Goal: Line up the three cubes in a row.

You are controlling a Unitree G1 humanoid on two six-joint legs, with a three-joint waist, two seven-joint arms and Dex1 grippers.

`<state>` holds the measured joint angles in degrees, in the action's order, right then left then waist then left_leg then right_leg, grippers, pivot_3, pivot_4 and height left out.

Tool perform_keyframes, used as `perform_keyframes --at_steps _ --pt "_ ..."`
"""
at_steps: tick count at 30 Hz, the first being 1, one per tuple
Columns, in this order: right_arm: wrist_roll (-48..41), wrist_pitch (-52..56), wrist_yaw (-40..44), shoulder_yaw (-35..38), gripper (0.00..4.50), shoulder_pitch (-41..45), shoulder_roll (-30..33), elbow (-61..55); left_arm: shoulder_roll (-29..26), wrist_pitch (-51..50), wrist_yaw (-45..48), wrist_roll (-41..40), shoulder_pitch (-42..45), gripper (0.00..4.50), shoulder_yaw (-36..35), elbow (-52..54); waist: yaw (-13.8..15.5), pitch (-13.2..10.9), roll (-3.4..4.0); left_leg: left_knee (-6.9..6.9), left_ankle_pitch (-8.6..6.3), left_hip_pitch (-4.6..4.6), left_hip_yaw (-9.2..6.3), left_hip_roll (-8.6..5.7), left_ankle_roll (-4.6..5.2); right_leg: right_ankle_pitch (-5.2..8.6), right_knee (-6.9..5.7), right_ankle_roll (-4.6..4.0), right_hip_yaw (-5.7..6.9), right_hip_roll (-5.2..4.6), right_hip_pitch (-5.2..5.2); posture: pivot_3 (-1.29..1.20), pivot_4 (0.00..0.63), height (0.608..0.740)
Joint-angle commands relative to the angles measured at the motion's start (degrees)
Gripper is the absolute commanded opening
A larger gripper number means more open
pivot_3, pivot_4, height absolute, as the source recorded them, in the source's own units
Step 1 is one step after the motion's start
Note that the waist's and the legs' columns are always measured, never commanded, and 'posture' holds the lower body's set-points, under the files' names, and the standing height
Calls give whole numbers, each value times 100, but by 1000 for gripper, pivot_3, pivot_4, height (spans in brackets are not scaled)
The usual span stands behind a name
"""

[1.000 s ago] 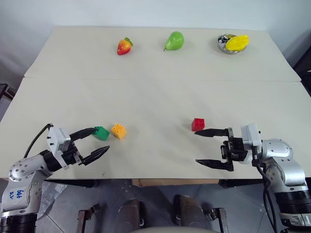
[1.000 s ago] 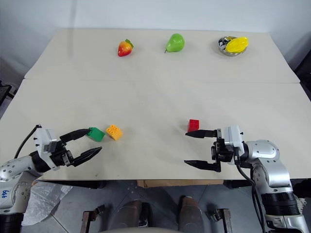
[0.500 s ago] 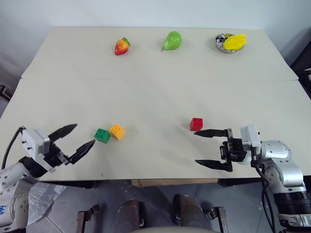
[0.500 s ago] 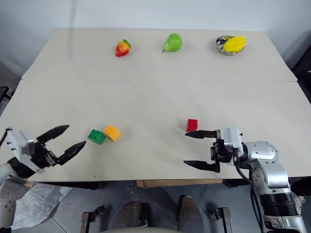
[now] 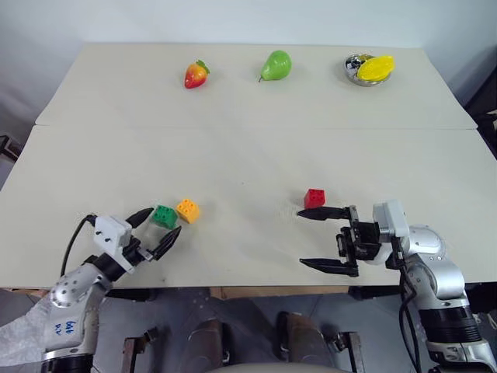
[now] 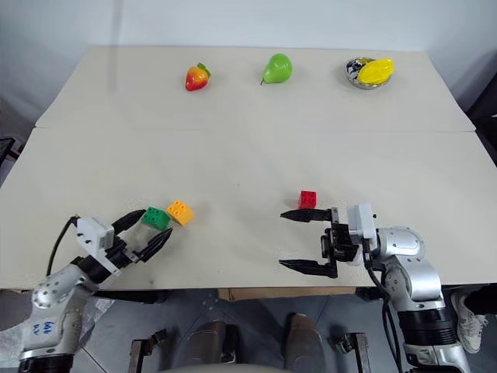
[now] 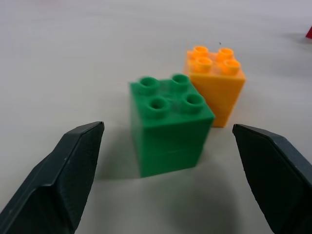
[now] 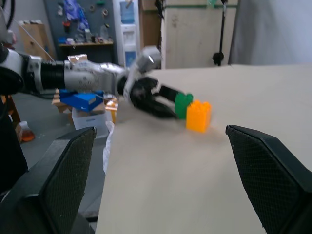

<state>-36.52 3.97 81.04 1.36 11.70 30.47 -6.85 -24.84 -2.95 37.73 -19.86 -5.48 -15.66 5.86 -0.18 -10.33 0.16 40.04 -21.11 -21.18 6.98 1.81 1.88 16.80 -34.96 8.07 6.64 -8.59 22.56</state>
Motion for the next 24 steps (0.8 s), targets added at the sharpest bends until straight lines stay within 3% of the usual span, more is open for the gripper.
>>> perform_keyframes --at_steps 1,2,6,13,17,19,21,24 --pt "-84 -6 -85 -12 4460 80 -83 -200 97 25 -259 59 56 4500 1 -21 13 0 0 0 0 0 0 1 0 0 0 0 0 0 0 0 150 740" --pt "-87 -1 -99 -18 4460 85 -96 -204 120 20 -352 97 73 4500 6 -32 17 0 0 2 0 0 -2 0 0 0 -1 0 0 -1 -1 0 150 740" --pt "-61 -38 -123 -22 4500 95 -94 -173 102 15 -442 145 44 3677 1 -41 18 1 0 2 1 1 -4 0 0 0 -4 0 0 -2 -2 0 150 740" --pt "-53 -79 -189 10 4500 56 -55 -194 -101 -107 -234 -42 58 1522 -103 -54 10 1 1 2 5 3 -4 3 -2 0 -6 0 0 -1 -1 0 150 740" --pt "-189 -12 -256 255 4500 -42 100 -296 -622 -298 700 -989 154 1485 -596 -34 -1 0 0 0 4 -1 -4 5 -3 0 -4 -1 1 0 2 0 150 740" --pt "-271 39 -343 478 4500 -117 215 -311 -1242 -661 1654 -1457 187 1485 -607 149 4 -1 -3 0 4 -4 -3 5 -3 1 -2 -1 1 0 4 0 150 740" --pt "-351 93 -401 730 4500 -244 352 -310 -1896 -895 2425 -1512 376 1485 -365 207 13 -2 -3 0 3 -8 -8 5 -4 2 -1 -4 6 0 5 0 150 740" --pt "-367 53 -337 1144 4500 -576 611 -236 -2467 -1227 3055 -1423 1533 1485 279 23 155 -4 -1 2 2 -9 -13 -6 -1 2 -1 -4 6 -5 1 0 150 740"
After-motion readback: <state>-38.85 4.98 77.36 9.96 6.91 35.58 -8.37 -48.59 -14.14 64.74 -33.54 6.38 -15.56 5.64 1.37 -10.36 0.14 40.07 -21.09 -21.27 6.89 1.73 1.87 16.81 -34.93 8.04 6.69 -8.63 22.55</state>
